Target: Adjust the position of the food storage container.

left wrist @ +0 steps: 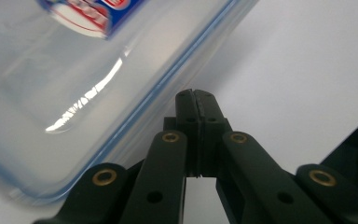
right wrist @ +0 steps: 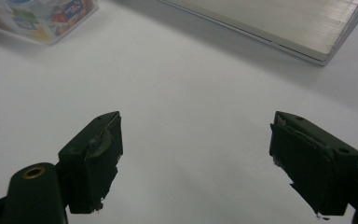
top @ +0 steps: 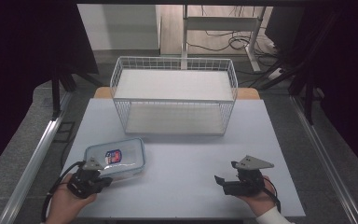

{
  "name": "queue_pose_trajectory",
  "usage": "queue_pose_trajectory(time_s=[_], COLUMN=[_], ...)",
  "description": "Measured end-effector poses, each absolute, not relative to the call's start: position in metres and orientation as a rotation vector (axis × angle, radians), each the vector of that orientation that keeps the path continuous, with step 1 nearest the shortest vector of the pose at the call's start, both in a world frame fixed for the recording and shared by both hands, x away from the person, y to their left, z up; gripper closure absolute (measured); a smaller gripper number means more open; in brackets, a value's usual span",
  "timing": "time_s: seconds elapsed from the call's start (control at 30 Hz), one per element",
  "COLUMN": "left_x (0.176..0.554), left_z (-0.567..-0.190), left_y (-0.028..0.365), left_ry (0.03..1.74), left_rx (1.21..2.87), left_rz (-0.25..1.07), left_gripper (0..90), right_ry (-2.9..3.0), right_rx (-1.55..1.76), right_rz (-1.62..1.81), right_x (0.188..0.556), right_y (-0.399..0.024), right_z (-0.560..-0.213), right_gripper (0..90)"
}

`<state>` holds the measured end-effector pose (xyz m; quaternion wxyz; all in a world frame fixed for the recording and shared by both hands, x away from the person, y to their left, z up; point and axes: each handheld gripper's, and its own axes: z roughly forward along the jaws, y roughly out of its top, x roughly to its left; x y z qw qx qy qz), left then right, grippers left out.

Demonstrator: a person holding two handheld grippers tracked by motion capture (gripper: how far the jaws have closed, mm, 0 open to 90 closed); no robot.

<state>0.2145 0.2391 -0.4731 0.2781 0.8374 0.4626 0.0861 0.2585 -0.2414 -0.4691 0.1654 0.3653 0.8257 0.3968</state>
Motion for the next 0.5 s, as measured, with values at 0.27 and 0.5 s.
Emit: queue_pose_trajectory(time_s=[0.27,0.5], left_x=[0.217,0.234], left_z=[-0.451,-0.459], left_y=[0.283,0.326], left_ry=[1.365,1.541], left_rx=[2.107,2.028], left_rz=[0.339,0.383], left_gripper=[89.8,89.8], right_ry=[2.348,2.347], right_rx=[1.04,1.044], right_rz=[1.13,1.126], right_x=[0.258,0.258], right_y=[-0.241,-0.241], right_z=[-0.469,-0.469], right_gripper=[17.3,17.3])
